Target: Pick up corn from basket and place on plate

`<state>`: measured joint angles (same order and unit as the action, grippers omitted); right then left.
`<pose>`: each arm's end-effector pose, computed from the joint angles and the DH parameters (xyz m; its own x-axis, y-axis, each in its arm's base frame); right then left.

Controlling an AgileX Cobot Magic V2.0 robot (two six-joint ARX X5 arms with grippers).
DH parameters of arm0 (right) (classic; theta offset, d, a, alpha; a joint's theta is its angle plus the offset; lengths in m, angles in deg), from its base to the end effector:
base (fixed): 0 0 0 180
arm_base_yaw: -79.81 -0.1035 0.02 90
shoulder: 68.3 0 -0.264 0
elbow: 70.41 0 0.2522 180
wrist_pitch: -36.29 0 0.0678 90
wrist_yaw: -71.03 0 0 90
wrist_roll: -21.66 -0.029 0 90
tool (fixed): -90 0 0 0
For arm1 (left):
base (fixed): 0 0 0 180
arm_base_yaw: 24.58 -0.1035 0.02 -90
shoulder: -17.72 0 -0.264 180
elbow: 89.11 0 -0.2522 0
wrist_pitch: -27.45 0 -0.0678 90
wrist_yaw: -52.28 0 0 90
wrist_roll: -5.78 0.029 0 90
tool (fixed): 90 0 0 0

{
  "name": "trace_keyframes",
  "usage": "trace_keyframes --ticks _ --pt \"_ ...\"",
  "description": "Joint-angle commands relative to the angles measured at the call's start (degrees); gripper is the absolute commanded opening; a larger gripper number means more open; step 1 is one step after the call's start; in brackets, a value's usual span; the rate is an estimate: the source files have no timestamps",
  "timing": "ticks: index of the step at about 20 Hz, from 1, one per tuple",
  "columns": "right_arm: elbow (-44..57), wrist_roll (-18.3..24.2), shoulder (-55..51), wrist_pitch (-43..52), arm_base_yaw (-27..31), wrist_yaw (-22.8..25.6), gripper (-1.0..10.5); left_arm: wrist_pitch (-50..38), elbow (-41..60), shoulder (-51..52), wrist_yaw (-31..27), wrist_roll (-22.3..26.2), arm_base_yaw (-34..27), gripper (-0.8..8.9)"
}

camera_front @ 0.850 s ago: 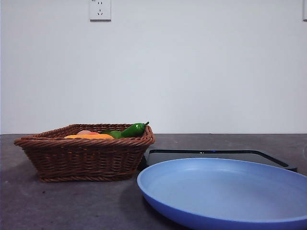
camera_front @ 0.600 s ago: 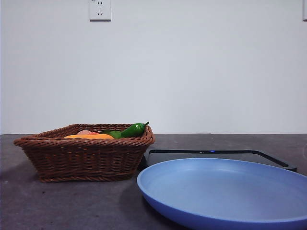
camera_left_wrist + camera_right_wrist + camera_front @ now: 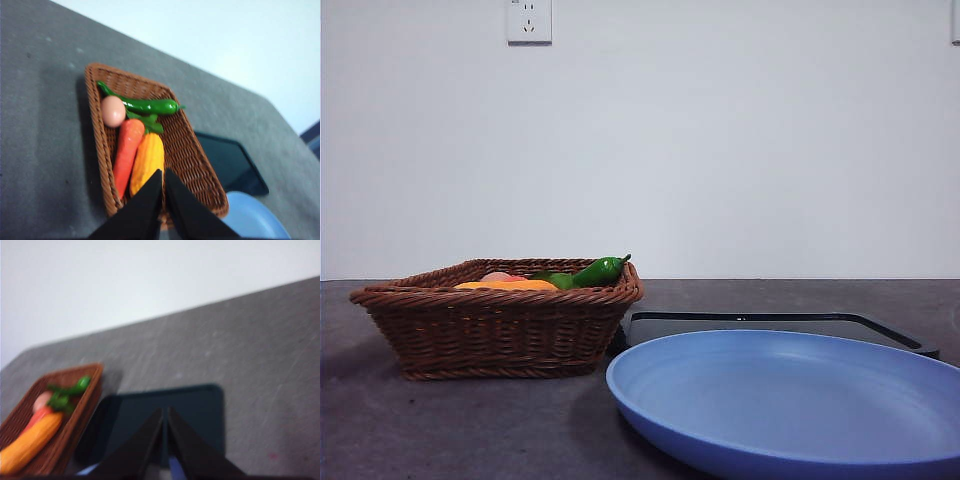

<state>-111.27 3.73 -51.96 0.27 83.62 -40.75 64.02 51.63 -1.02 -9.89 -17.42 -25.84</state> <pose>0.0895 0.0048 0.2636 0.9326 0.3098 -0.1851 -0.2252 0.9005 0.3721 0.0963 -0.0114 0.2509 0.8599 -0.4480 -0.2445 0.2855 0.8193 -0.4972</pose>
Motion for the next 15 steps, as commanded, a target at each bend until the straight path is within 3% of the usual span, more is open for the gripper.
trace_keyframes --ticks 1,5,10,15 --pt "-4.44 5.55 4.5 -4.15 0.04 -4.37 0.0 3.74 -4.48 -3.72 2.08 7.54 -0.07 0.07" --pt "-10.36 11.47 10.75 -13.16 -0.31 -10.03 0.0 10.23 -9.7 -8.85 5.29 13.14 0.2 0.07" --pt "-16.24 17.14 16.57 -23.65 -2.54 -10.91 0.0 16.28 -13.42 -13.33 6.54 16.81 1.97 0.07" --pt "-18.01 18.62 20.02 -27.08 -5.9 -10.82 0.0 17.51 -13.99 -15.8 6.58 17.9 4.96 0.07"
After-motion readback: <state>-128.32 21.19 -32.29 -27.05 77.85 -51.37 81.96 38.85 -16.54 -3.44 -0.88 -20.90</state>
